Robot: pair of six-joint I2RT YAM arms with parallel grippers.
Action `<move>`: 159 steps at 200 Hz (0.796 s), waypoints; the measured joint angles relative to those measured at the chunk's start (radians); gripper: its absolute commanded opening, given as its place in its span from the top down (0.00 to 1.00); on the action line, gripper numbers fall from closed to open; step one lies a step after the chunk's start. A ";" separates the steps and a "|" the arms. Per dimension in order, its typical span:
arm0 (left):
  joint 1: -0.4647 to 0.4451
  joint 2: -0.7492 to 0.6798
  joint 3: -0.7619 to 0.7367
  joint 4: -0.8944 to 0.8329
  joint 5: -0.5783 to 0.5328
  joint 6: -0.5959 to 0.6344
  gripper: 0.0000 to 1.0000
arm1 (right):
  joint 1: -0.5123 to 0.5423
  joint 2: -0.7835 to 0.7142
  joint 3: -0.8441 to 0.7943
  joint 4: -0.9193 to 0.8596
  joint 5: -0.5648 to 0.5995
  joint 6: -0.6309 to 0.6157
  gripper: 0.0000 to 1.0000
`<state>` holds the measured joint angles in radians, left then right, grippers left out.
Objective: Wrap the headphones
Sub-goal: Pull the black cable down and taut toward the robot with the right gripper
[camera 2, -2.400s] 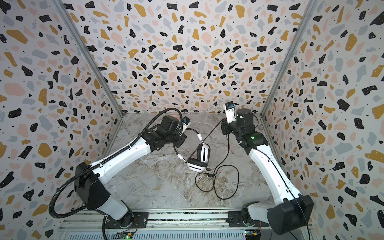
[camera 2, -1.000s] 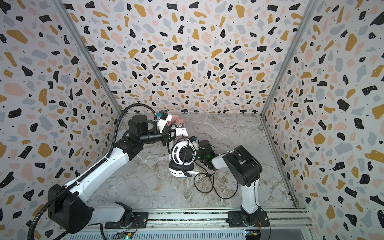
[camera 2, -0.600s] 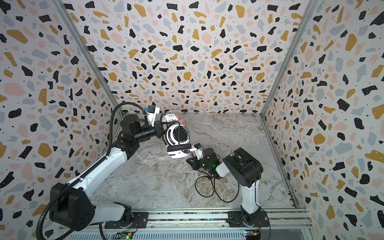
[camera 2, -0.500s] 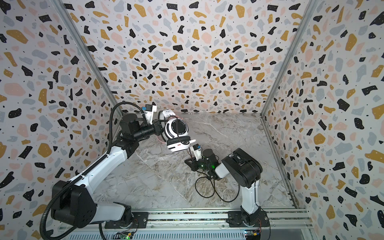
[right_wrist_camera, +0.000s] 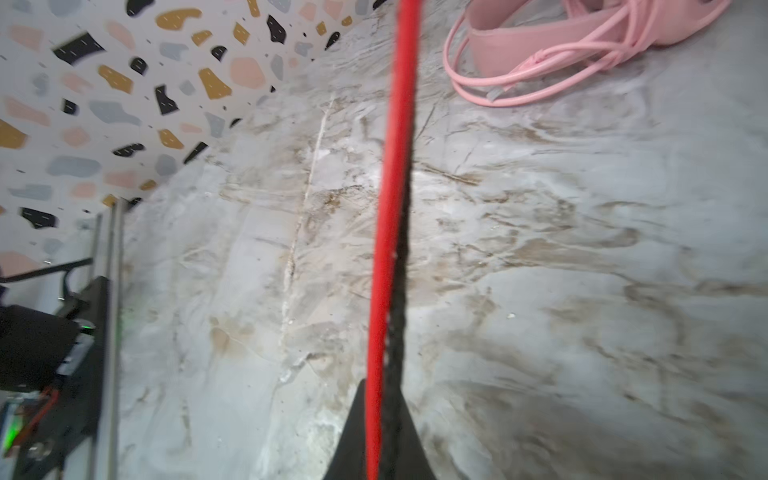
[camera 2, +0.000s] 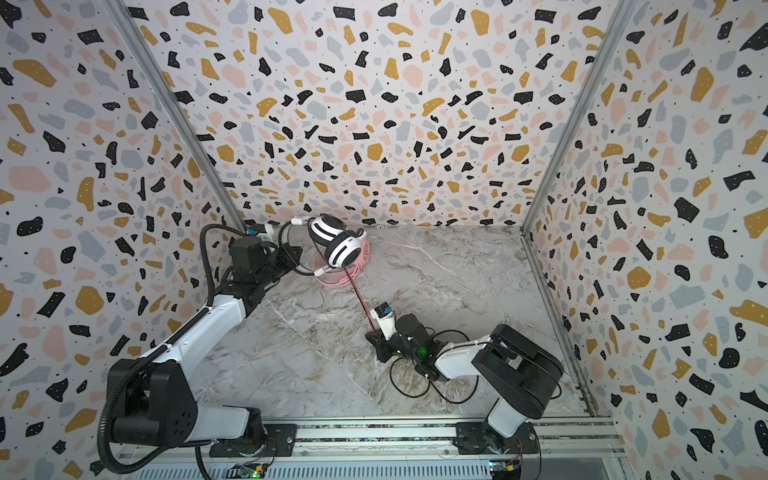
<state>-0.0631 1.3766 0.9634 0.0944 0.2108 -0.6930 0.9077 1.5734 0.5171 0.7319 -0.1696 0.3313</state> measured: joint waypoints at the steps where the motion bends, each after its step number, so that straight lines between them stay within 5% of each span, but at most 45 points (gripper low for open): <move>1: 0.003 0.000 -0.001 -0.003 -0.005 -0.001 1.00 | 0.002 -0.002 0.000 -0.003 0.003 -0.002 0.93; 89: 0.045 -0.004 -0.008 -0.114 -0.163 0.000 1.00 | 0.231 -0.245 0.013 -0.282 0.233 -0.099 0.96; 159: 0.049 -0.009 -0.008 -0.143 -0.212 0.004 1.00 | 0.263 -0.341 0.145 -0.480 0.355 -0.198 0.96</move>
<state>-0.0139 1.3674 0.9554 -0.0486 -0.0017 -0.6888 1.1709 1.2327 0.6617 0.2516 0.1852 0.1337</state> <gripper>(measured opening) 0.072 0.050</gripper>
